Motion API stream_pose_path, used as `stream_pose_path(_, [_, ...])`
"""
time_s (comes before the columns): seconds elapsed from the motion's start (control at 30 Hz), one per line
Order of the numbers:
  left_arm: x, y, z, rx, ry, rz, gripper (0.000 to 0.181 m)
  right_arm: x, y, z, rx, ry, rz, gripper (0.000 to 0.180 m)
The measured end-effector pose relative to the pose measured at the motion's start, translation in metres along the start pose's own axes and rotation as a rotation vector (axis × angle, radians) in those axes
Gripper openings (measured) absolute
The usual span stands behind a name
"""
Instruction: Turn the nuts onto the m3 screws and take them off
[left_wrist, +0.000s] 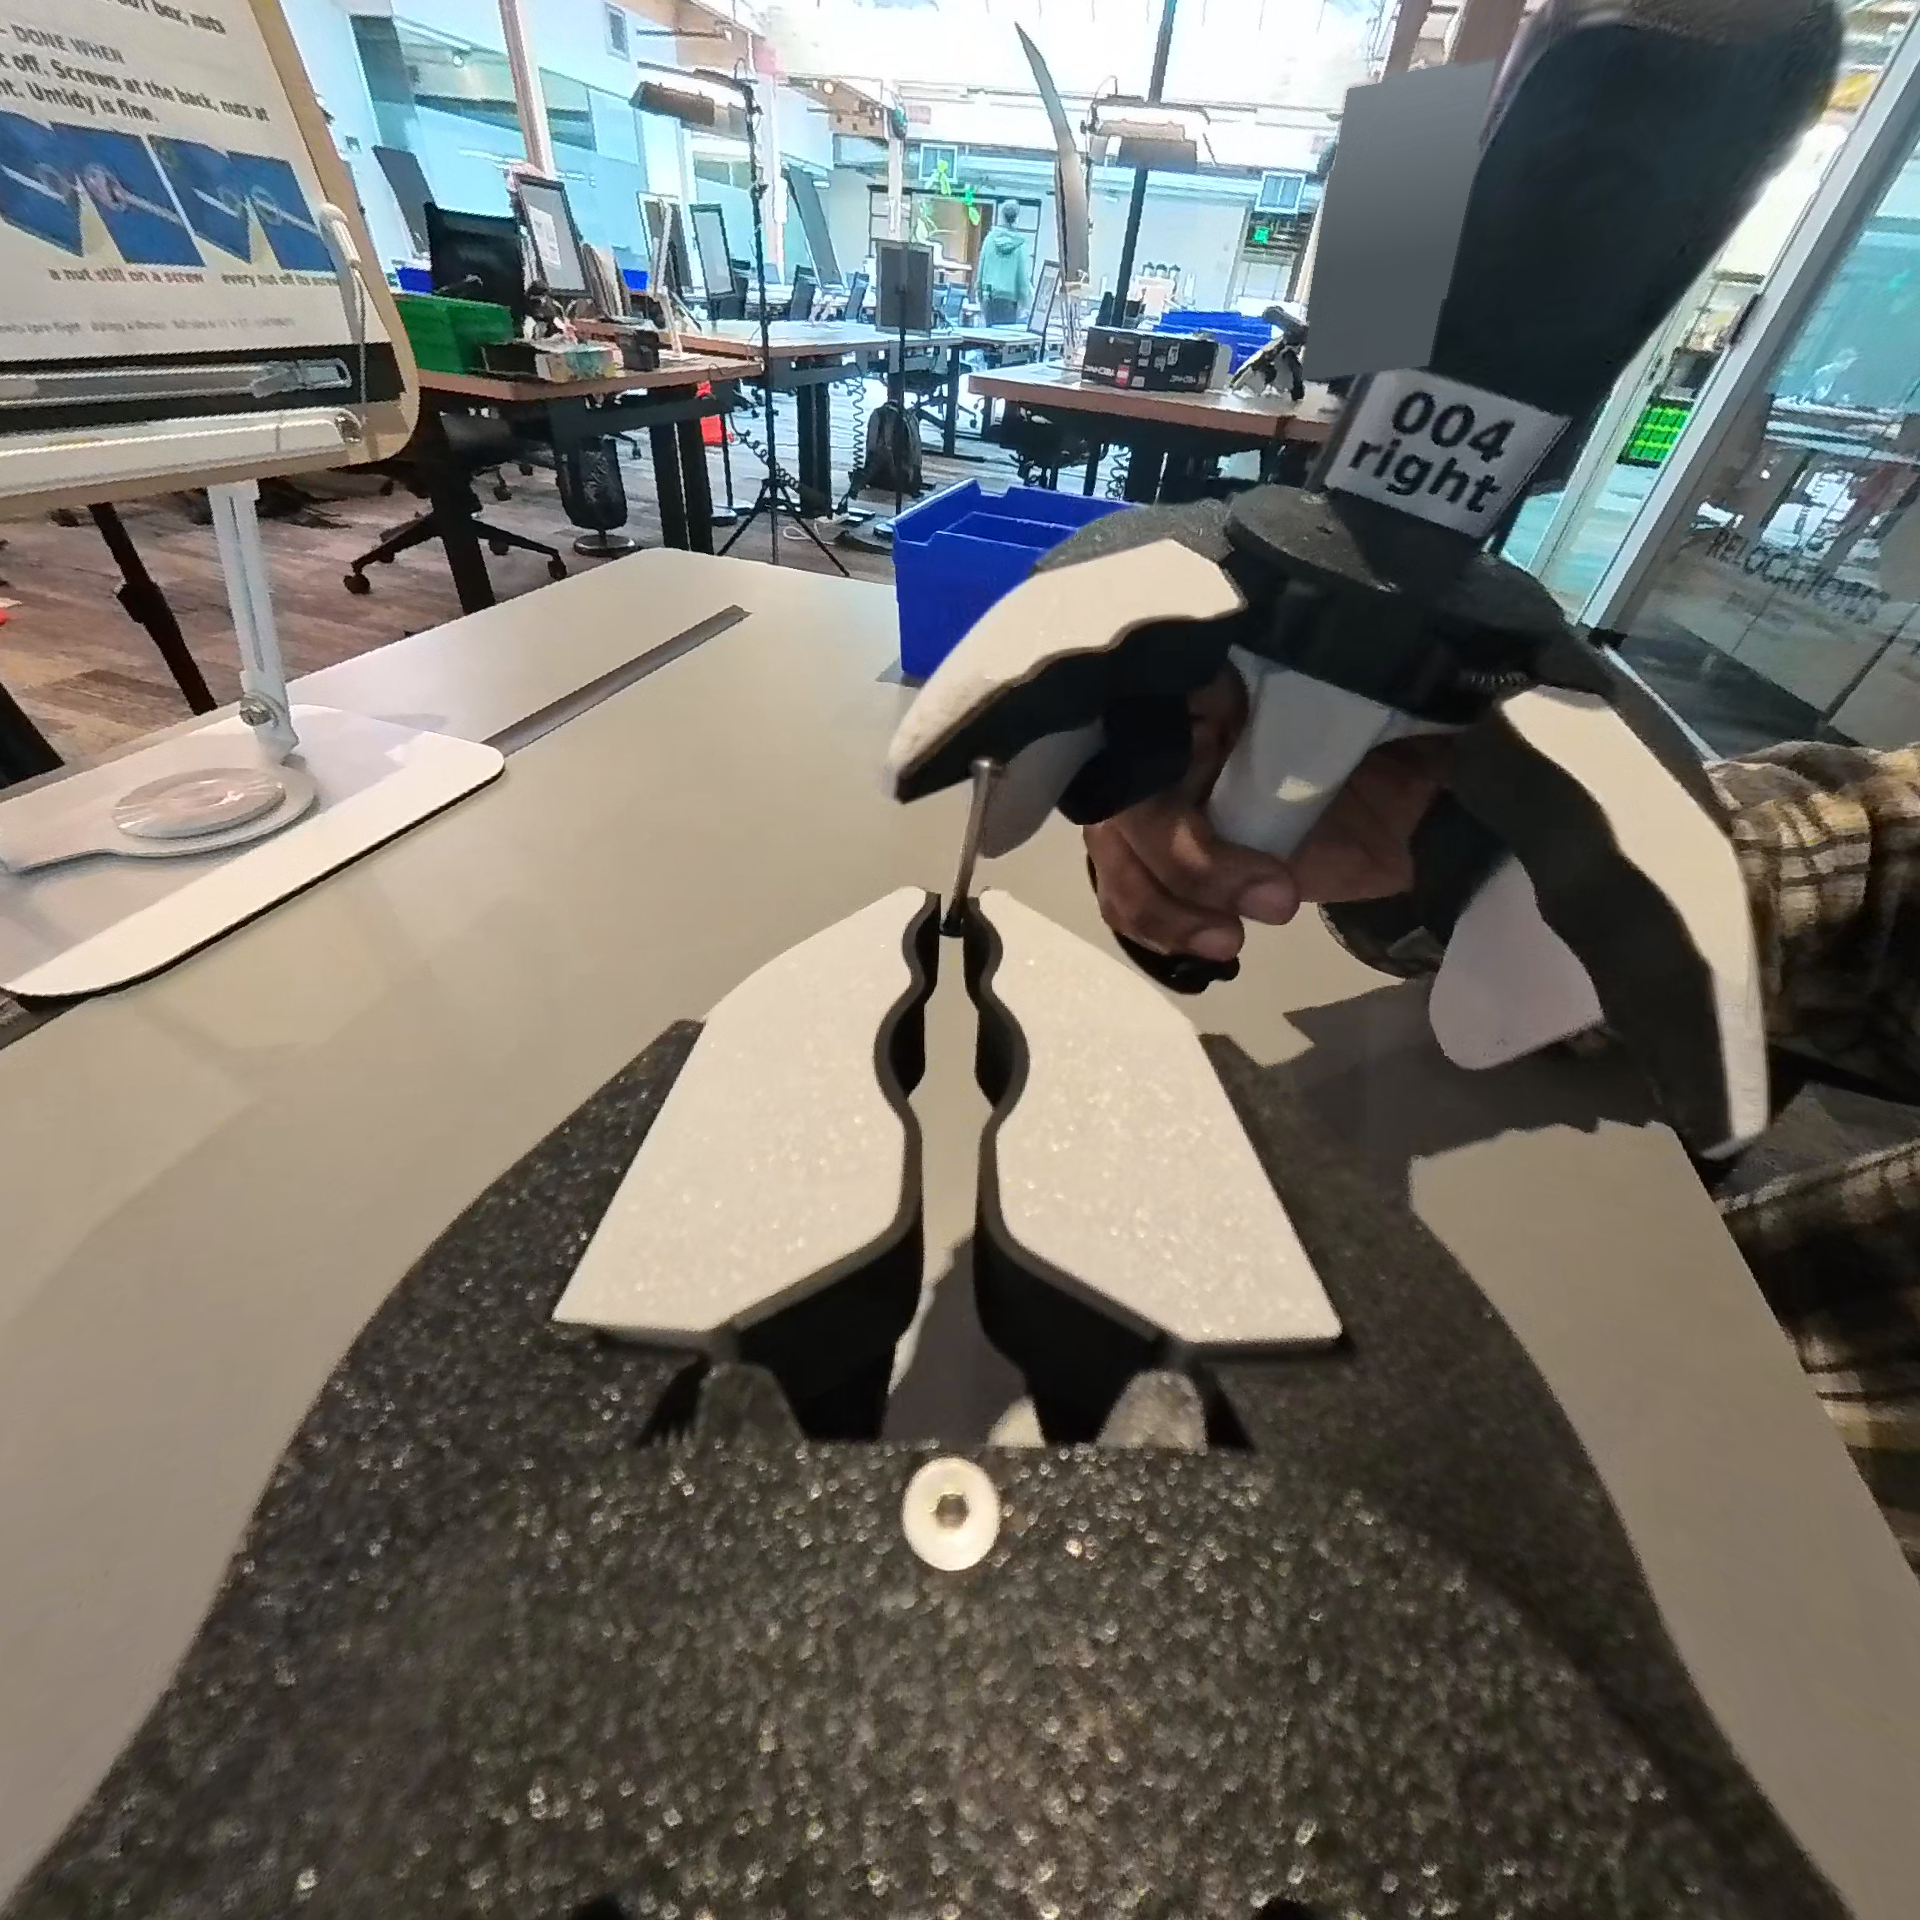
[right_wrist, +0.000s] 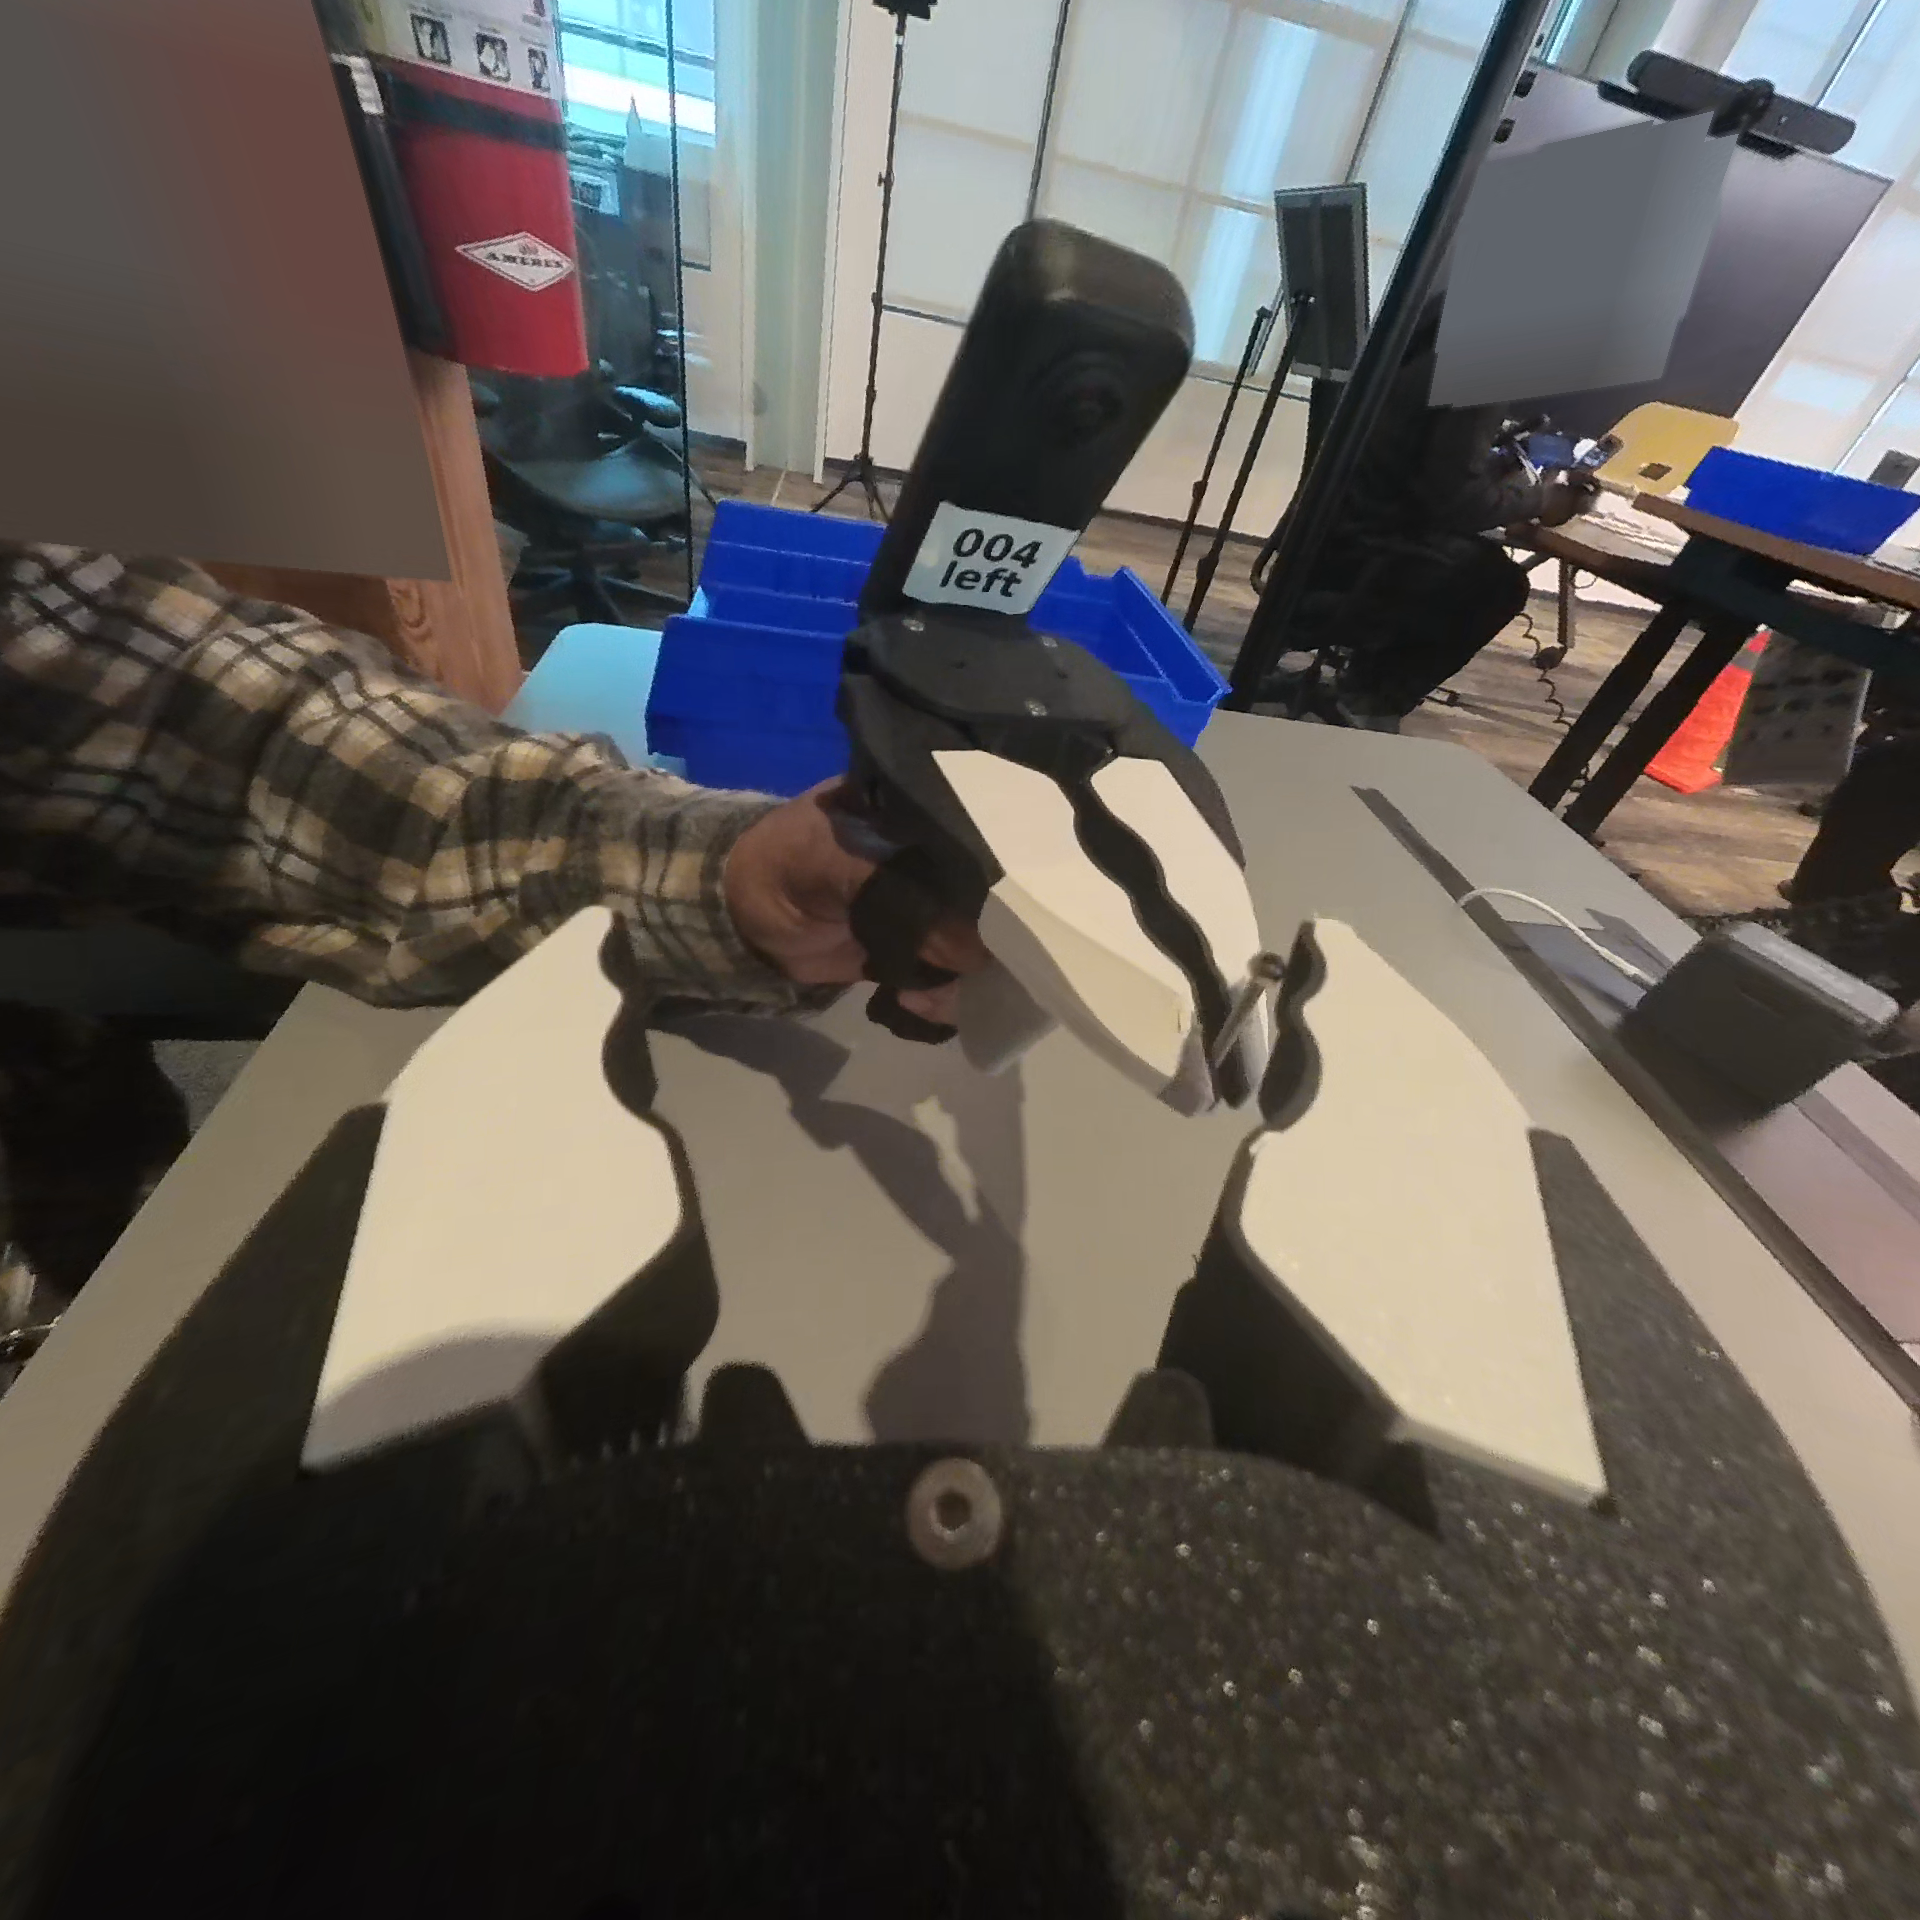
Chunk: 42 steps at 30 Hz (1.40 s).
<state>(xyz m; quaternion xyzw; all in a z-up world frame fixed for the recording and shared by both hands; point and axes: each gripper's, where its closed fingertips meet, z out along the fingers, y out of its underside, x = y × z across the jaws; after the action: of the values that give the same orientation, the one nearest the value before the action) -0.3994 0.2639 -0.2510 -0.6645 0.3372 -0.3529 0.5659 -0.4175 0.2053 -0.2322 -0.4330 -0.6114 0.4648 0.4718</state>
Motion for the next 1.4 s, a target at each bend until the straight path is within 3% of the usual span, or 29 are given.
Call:
stream_pose_path(0.53, [0.002,-0.004,-0.002,0.025,0.022,-0.018,0.004,0.002,-0.005,-0.013,0.050,0.028,0.019,0.111])
stream_pose_path(0.87, [0.028,0.004,0.007,0.013,0.198,-0.013,0.004,0.022,-0.008,-0.031,0.109,0.059,0.035,0.064])
stream_pose_path(1.03, [0.037,0.009,0.010,-0.005,0.258,-0.010,0.004,0.015,0.000,-0.030,0.109,-0.085,0.100,0.041])
stream_pose_path(1.4, [0.047,0.008,0.010,0.000,0.312,0.019,0.004,0.006,0.001,-0.029,0.104,-0.228,0.102,0.020])
